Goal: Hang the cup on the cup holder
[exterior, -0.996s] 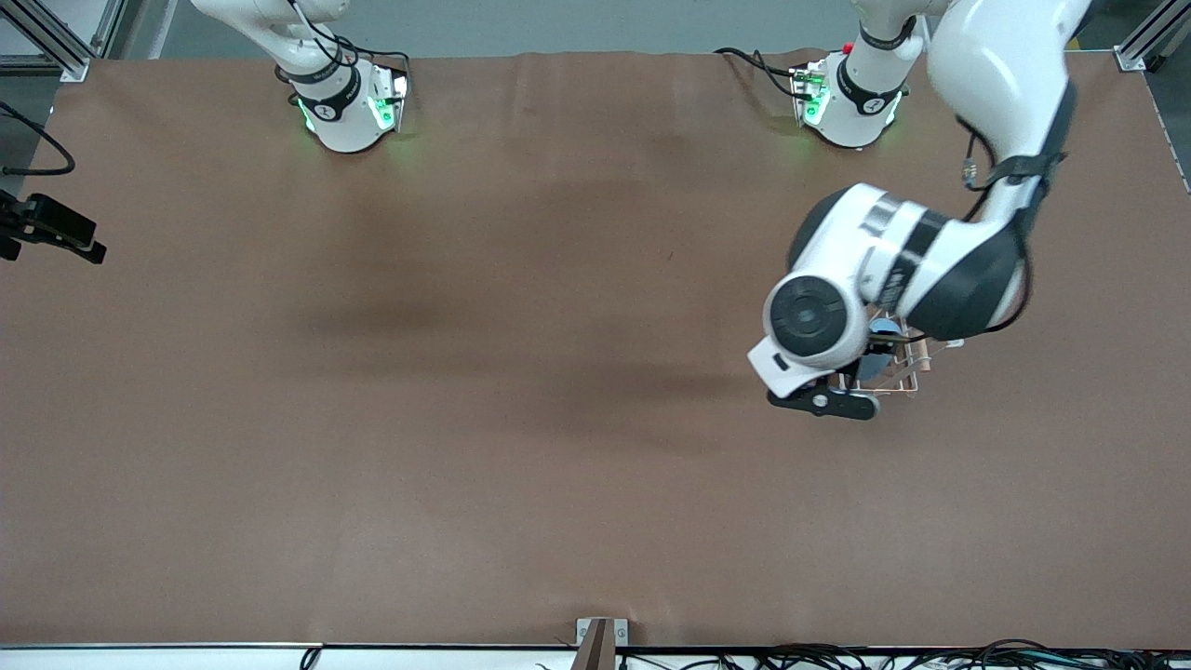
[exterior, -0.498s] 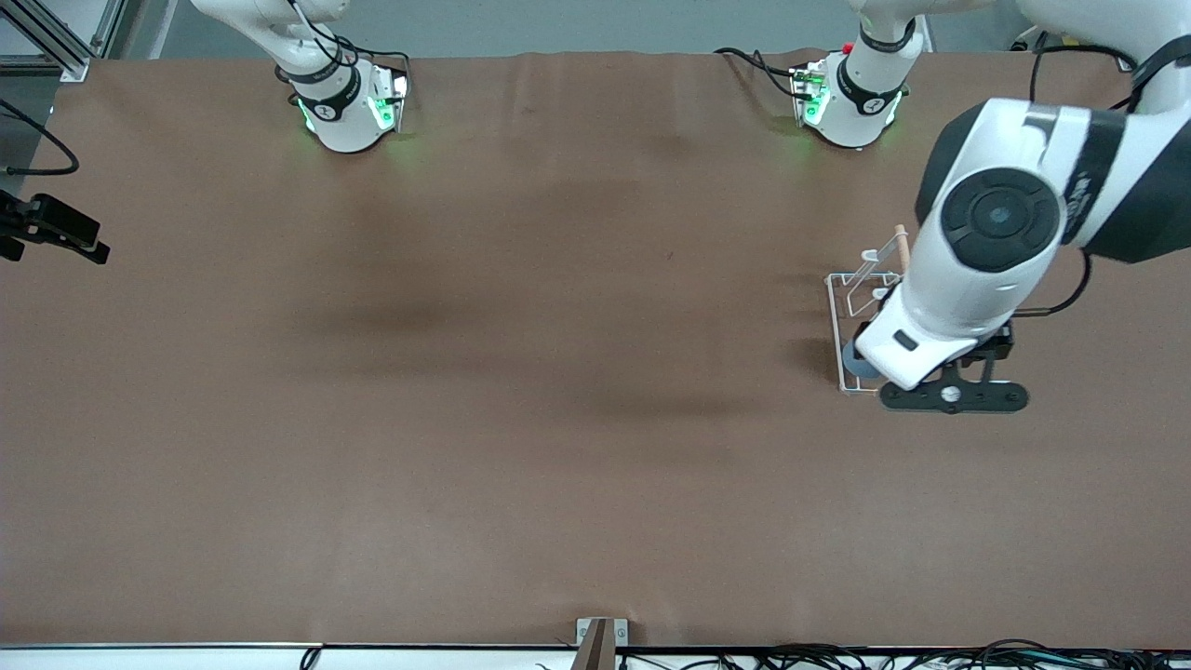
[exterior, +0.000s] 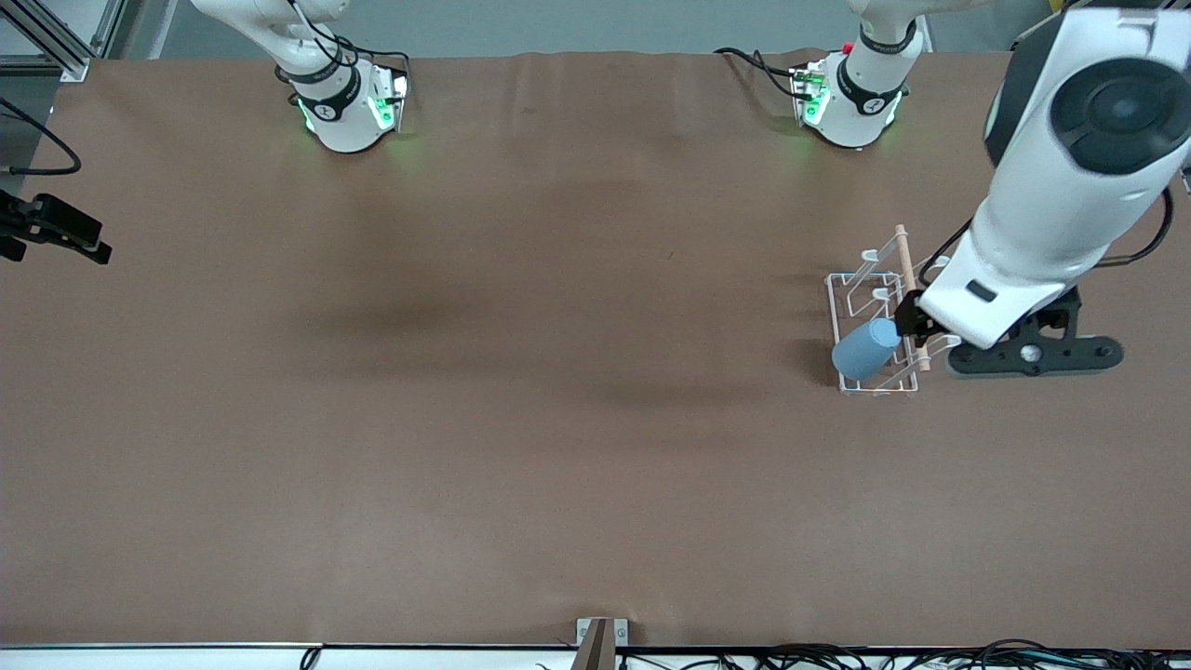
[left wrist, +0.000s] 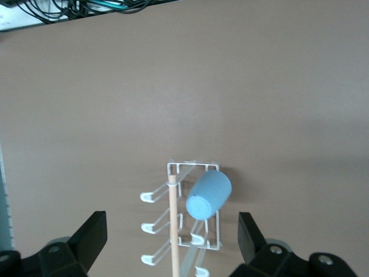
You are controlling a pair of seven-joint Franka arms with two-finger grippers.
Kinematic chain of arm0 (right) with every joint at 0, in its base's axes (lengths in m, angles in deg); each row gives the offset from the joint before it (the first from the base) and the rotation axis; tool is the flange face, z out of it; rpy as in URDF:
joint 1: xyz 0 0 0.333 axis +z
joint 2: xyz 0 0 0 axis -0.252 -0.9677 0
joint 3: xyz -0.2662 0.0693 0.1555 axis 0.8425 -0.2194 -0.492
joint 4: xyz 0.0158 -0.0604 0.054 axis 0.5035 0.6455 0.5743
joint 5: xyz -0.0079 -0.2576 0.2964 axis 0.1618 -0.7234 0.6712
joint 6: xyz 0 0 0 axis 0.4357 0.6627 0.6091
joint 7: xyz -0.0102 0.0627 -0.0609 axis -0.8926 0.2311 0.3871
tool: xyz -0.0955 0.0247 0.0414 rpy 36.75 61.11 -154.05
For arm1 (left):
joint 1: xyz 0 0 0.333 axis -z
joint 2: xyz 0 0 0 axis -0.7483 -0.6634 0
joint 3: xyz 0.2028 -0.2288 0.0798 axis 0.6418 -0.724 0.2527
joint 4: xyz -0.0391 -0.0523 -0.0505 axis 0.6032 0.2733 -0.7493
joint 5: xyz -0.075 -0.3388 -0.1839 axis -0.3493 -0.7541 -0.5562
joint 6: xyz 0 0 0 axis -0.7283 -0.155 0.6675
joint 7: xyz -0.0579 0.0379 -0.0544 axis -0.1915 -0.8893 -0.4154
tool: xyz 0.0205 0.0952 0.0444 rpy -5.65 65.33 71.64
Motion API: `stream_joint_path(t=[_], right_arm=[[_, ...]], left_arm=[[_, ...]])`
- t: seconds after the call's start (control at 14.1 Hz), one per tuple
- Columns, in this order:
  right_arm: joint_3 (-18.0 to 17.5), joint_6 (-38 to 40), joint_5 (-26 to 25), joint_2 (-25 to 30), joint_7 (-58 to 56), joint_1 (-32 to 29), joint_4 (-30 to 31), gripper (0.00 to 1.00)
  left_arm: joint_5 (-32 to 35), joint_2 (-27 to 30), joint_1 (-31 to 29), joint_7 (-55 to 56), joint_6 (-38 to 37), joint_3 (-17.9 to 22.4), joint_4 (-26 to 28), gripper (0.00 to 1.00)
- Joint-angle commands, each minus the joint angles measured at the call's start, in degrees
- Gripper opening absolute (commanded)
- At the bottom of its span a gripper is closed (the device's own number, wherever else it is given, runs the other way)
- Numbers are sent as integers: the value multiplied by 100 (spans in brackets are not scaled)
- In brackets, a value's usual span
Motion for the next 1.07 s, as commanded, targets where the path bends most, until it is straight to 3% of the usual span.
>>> stream_joint_path(t=[0.0,0.28,0.43,1.0], right_arm=[[-50,71,-6,-9,96,-30,-58,100],[-59,36,-6,-9,96,-21,-67,100],[-59,36,-6,-9,96,-21,-76,100],[-50,36,-6,-9,96,-38,-76,100]], left_arm=[[-647,713,36,-311,68,652,341,100],[-1596,1548,380,-1031,59,1839,973,100],[-1869,1866,432,-1356,50,2183,1281,100],[-2450,2561,415,-1911,-11,2563,2275,100]])
